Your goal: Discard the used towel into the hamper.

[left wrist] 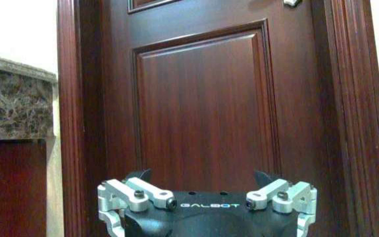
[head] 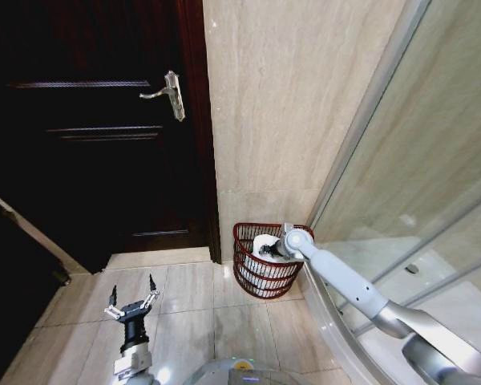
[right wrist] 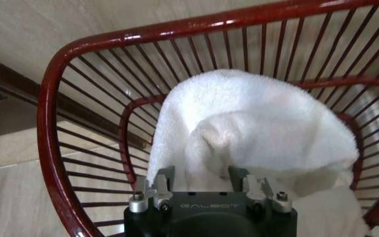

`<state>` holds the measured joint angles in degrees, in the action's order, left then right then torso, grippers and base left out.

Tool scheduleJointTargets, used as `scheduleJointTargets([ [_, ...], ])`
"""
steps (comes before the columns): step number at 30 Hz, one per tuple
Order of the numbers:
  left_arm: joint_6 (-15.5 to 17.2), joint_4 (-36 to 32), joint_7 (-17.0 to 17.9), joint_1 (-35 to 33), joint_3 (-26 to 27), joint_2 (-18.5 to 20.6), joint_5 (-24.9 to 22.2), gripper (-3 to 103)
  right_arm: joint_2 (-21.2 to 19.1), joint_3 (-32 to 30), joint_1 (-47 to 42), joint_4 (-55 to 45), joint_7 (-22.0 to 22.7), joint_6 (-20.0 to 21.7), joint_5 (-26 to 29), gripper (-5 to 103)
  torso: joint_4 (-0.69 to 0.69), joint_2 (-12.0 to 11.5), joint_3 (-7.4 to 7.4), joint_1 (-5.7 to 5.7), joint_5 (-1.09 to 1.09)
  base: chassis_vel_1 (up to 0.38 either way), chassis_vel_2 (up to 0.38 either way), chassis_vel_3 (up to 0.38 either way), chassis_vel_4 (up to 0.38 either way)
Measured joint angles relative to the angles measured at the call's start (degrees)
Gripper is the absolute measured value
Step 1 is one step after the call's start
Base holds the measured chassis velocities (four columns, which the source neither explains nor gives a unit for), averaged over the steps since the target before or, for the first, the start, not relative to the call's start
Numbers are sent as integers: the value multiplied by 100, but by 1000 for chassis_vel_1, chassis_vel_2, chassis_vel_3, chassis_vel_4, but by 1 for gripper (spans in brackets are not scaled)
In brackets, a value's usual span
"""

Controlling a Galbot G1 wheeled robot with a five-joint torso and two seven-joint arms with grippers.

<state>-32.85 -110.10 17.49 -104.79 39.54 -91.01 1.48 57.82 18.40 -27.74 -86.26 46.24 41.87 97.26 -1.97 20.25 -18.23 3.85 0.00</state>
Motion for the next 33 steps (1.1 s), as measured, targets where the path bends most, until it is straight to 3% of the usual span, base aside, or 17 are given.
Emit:
scheduleJointTargets([
  [1, 0, 0, 0, 0, 0, 0, 0, 100, 0, 0, 0, 0, 0, 0, 0, 56, 0, 0, 0, 0, 0, 0, 0, 0, 0],
  [7, -62, -13, -6, -47, 5, 43, -33, 100, -257, -210, -120, -649, 182, -3, -147, 83, 0, 0, 0, 0, 0, 0, 0, 0, 0],
  [10, -65, -26, -16, -48, -15, 44, -29, 100, -350, -335, -196, -937, 225, -5, -202, 89, 0, 0, 0, 0, 0, 0, 0, 0, 0],
  [12, -65, -55, -64, -51, -28, 41, -22, 100, -456, -525, -333, -1290, 229, -5, -343, 98, 0, 0, 0, 0, 0, 0, 0, 0, 0],
  [15, -65, -84, -96, -51, -32, 36, -3, 100, -507, -913, -591, -1748, 86, -5, -706, 100, 0, 0, 0, 0, -1, 0, 0, 0, 0],
  [16, -51, -117, -129, -51, -35, 36, -8, 100, -507, -1261, -837, -2105, -150, -15, -1185, 100, -1, 0, 0, 0, -1, 0, 0, 0, 0],
  [18, -30, -160, -186, -55, -37, 42, -32, 100, -507, -1654, -1173, -2520, -368, -106, -1606, 100, -1, 0, 0, 0, 0, 0, 0, 0, 0],
  [23, -9, -232, -367, -56, -40, 47, -108, 100, -453, -2525, -1997, -3312, -804, -406, -2055, 100, 1, 0, 1, 0, 0, 0, 0, 0, 0],
  [25, 48, -264, -615, -41, -48, 44, -197, 100, -506, -2849, -2549, -3712, -1307, -842, -2920, 100, 1, 1, 1, -1, 0, 0, 0, 0, 0],
  [26, 48, -264, -615, -41, -48, 44, -197, 100, -506, -2849, -2549, -3712, -1307, -842, -2920, 100, 1, 1, 1, -1, 0, 0, 0, 0, 0],
  [29, 163, -249, -844, 83, -128, 109, -266, 100, -610, -3090, -3446, -4053, -2153, -1840, -5052, 100, 1, 1, 1, -1, 0, 0, 0, 0, 0],
  [31, 173, -245, -857, 94, -133, 114, -270, 100, -607, -3106, -3522, -4076, -2204, -1920, -5203, 100, 1, 1, 1, -1, 0, 0, 0, 0, 0],
  [33, 244, -238, -1001, 188, -143, 158, -335, 100, -492, -3219, -4207, -4229, -2564, -2544, -6243, 100, 1, 1, 1, -1, -1, 0, 0, 0, 0],
])
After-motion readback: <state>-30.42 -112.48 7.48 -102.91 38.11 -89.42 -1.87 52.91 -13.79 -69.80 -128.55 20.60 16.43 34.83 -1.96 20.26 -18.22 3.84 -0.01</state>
